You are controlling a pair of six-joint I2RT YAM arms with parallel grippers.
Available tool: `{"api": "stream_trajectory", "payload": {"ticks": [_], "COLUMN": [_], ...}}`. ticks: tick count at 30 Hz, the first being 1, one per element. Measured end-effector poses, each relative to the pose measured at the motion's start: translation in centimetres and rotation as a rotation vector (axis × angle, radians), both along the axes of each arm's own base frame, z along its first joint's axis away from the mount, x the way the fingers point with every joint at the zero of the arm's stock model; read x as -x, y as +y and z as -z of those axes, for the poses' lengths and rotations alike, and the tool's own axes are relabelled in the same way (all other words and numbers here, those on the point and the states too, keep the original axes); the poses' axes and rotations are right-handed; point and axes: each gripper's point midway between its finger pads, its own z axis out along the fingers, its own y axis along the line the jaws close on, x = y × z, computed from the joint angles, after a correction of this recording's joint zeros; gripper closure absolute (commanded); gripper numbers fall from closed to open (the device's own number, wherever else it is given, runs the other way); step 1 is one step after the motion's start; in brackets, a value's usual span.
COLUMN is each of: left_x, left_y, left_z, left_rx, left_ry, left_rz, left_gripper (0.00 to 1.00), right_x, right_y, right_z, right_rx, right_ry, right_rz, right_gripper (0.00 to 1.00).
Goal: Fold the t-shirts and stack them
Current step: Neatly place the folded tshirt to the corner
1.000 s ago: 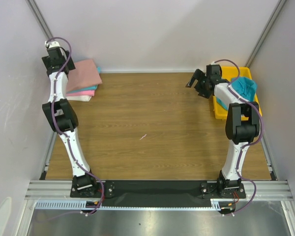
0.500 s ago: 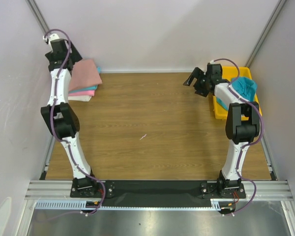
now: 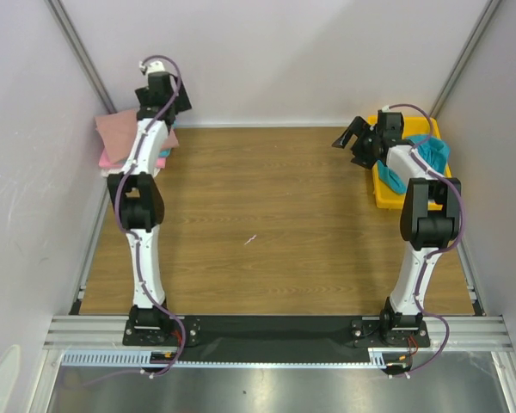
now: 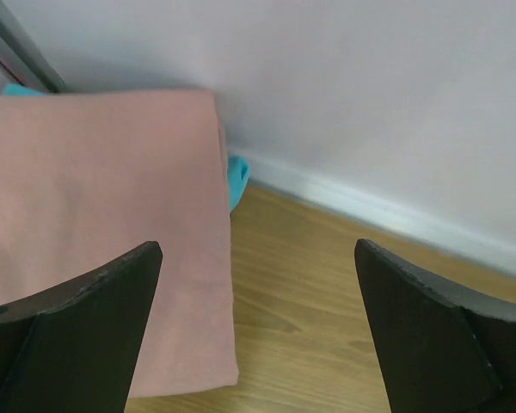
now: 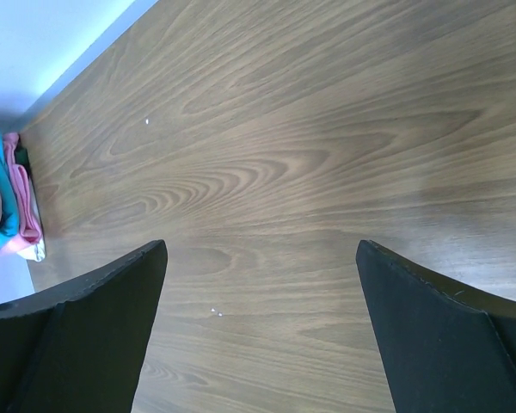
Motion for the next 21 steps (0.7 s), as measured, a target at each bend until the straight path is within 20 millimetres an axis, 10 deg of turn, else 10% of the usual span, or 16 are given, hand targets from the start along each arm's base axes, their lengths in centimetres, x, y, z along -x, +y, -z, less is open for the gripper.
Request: {"api": "stream_trajectory", "payload": {"ticks": [6,21], "left_x": [0.4,3.9], "left_y": [-1.0,-1.0], "left_z": [6.4,11.1], "left_rx": [-0.205,-0.563], "left_ry": [0.183,0.435], "left_rz": [0.045,0.082], "left_gripper": [0.0,0.15], "right_x": [0.0,0.3], "right_y": [-0.2,1.1], "right_z": [0.1,0.8], "right_rx": [-0.001,-0.019], "right_ry": [0.004,0.027], "right_rz": [0.003,-0.018], "right_gripper": [0.01,0.0]}}
